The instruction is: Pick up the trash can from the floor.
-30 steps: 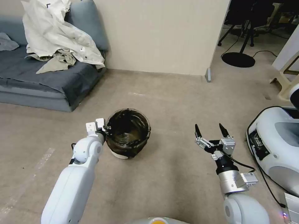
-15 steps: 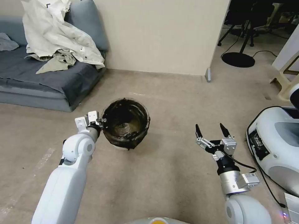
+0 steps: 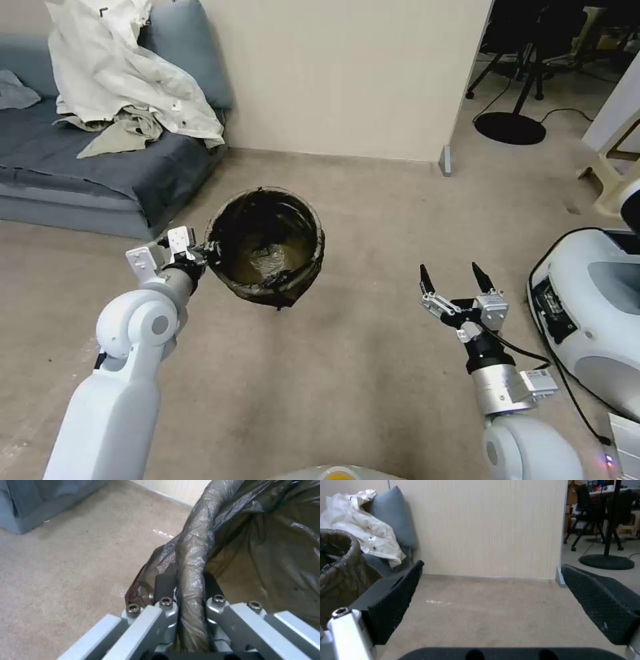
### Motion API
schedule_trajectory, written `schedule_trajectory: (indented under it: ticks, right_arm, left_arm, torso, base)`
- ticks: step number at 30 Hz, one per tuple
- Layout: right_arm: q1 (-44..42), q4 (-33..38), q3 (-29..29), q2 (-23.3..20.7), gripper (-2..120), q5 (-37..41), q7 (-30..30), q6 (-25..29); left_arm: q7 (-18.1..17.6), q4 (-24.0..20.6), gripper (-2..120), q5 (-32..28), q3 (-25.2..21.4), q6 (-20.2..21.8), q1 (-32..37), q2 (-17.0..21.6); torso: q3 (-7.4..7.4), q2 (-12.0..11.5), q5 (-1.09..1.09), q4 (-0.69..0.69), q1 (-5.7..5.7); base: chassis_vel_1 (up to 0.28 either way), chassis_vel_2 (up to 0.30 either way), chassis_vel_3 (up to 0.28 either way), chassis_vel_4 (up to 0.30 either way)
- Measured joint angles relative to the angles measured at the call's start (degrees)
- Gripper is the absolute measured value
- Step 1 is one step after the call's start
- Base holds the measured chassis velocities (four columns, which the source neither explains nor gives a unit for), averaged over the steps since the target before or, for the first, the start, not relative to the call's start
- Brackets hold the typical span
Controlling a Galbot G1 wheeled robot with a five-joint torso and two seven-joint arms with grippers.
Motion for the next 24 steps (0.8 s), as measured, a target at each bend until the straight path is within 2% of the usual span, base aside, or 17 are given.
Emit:
schedule_trajectory:
  ticks: [24]
  right_arm:
    - [-0.2, -0.1, -0.2, -0.1, 100, 0.0, 0.0, -0.1]
  left_arm:
    - [0.3, 1.0, 2, 0.6, 0.4, 0.0, 0.4, 0.0]
  torso:
    - [0.00, 0.0, 0.00, 0.00, 0.00]
  base:
    - [0.000, 0.000, 0.000, 0.000]
